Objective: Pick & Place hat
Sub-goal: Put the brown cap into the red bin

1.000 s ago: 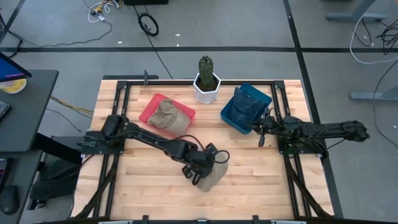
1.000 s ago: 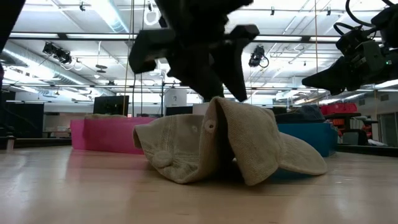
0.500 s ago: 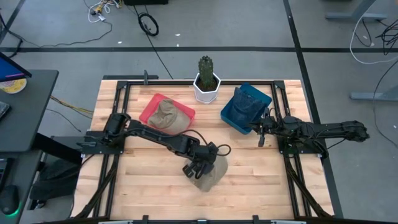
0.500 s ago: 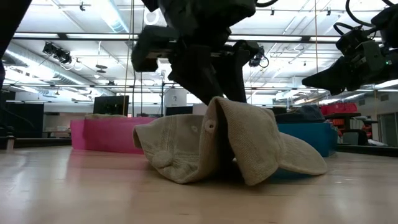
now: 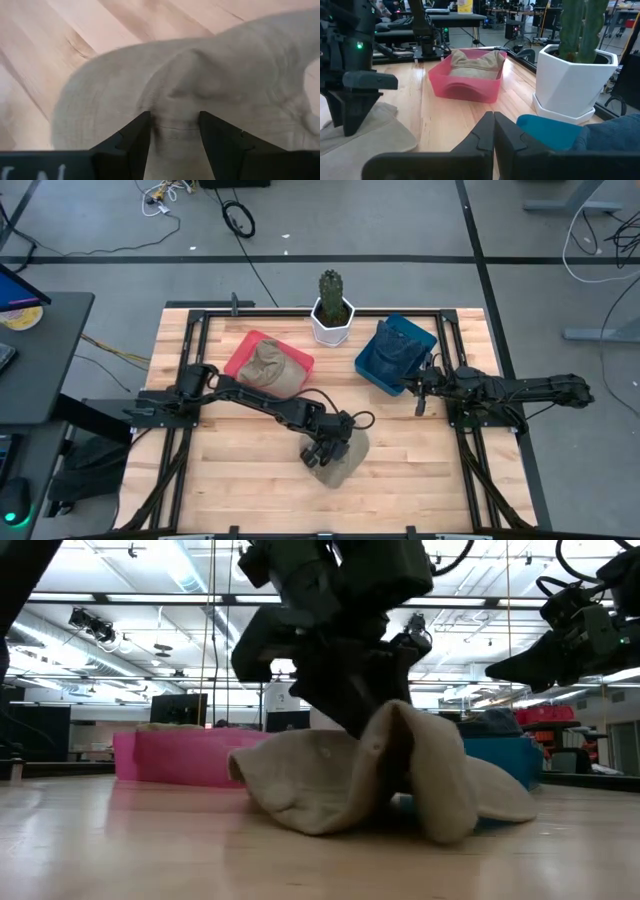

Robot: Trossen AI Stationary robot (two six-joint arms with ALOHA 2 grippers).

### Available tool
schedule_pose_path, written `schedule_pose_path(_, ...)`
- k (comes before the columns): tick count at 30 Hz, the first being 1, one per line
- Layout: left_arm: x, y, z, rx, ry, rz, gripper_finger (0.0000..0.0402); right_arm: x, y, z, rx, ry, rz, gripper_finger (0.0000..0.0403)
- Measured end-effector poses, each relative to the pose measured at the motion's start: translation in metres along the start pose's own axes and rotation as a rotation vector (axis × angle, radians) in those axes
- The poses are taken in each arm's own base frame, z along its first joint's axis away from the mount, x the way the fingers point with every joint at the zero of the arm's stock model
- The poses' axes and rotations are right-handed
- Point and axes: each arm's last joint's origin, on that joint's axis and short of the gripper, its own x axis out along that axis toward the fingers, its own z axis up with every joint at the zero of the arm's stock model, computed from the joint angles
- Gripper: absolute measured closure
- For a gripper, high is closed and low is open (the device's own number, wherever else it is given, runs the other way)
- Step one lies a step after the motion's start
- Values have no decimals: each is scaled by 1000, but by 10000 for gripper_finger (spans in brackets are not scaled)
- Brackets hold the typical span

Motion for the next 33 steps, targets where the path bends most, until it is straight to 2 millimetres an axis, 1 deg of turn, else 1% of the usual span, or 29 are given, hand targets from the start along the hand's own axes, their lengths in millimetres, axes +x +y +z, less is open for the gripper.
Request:
schedule_pose_path(2, 0, 0, 0, -16, 3, -2, 237, 0, 0, 0, -1, 3, -1, 394)
schedule_pose_path(4, 0, 0, 1, -19, -6, 4, 265, 0, 0, 0, -1, 5, 0, 394)
schedule_pose_path(5, 0, 0, 1, -19, -5, 4, 286, 0, 0, -1, -1, 6, -1, 394)
schedule_pose_path(8, 0, 1, 1, -18, -14, 10, 367, 0, 0, -1, -2, 8, 0, 394)
schedule_pose_path(9, 0, 1, 1, -20, -13, 9, 383, 0, 0, -1, -2, 9, -1, 394)
schedule_pose_path(13, 0, 4, -1, -55, -5, 22, 389, 0, 0, -1, -2, 9, 0, 394)
schedule_pose_path(17, -6, 8, -2, -78, 39, 95, 394, 0, 0, -1, -2, 9, 0, 394)
schedule_pose_path(23, -23, 15, -14, -154, 184, 185, 396, 0, 0, -1, -2, 7, 0, 394)
schedule_pose_path(27, -44, 21, -20, -255, 269, 282, 396, 0, 0, -1, -2, 7, 0, 394)
schedule_pose_path(31, -72, 28, -21, -396, 252, 363, 397, 0, 0, -1, -2, 8, -1, 394)
schedule_pose_path(33, -86, 33, -21, -528, 211, 408, 397, 0, 0, -1, -2, 7, -1, 394)
